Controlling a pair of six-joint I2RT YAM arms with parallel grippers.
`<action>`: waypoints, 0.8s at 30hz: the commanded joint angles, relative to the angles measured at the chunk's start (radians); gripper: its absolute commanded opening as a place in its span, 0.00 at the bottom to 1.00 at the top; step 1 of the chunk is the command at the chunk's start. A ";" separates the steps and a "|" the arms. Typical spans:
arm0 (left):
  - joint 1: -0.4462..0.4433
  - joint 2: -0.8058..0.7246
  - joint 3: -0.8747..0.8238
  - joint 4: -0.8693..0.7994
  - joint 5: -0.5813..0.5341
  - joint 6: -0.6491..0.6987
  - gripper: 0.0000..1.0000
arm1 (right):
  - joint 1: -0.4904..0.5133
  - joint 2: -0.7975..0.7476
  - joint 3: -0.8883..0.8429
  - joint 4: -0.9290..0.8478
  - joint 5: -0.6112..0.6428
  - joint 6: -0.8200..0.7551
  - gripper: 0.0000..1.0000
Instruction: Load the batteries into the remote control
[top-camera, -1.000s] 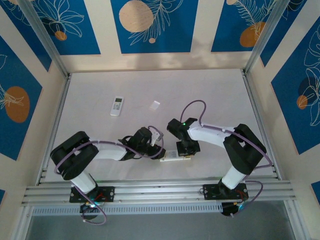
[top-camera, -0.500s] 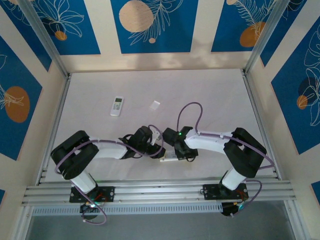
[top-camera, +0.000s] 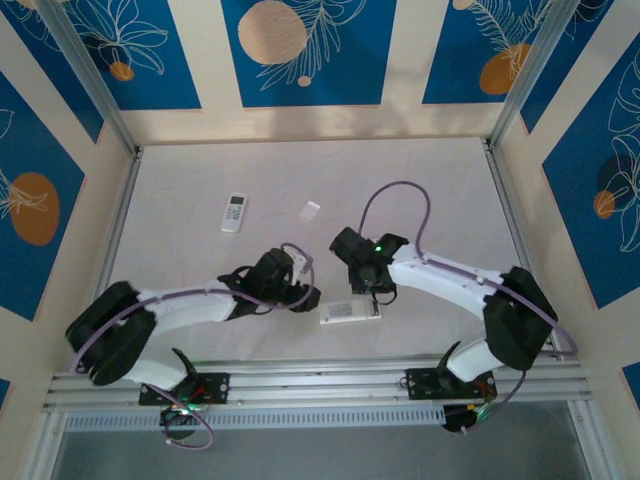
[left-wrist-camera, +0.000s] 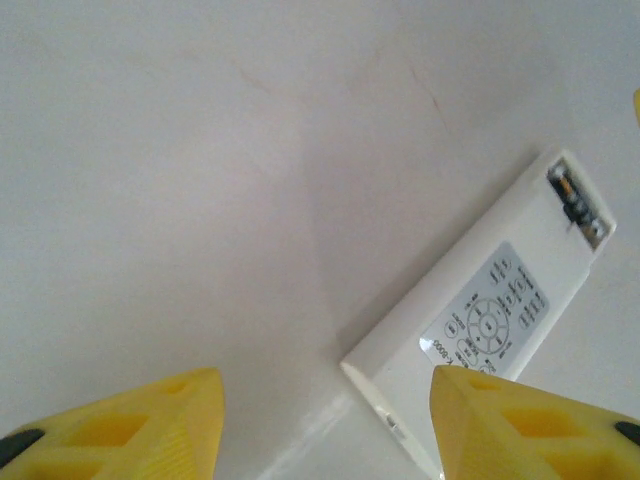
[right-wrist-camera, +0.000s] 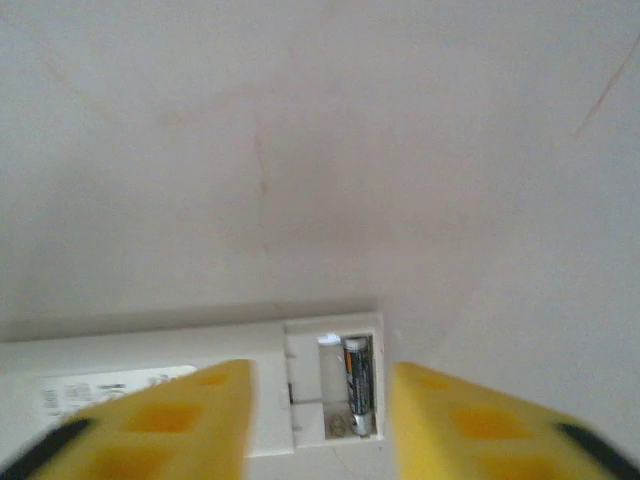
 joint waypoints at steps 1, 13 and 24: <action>0.087 -0.038 0.119 -0.199 -0.134 0.077 0.57 | -0.071 -0.090 0.007 0.068 -0.023 0.038 0.50; 0.244 0.405 0.557 -0.588 -0.112 0.259 0.56 | -0.221 -0.204 -0.066 0.166 -0.199 -0.009 0.53; 0.245 0.533 0.613 -0.605 -0.143 0.183 0.26 | -0.307 -0.331 -0.173 0.162 -0.255 -0.010 0.53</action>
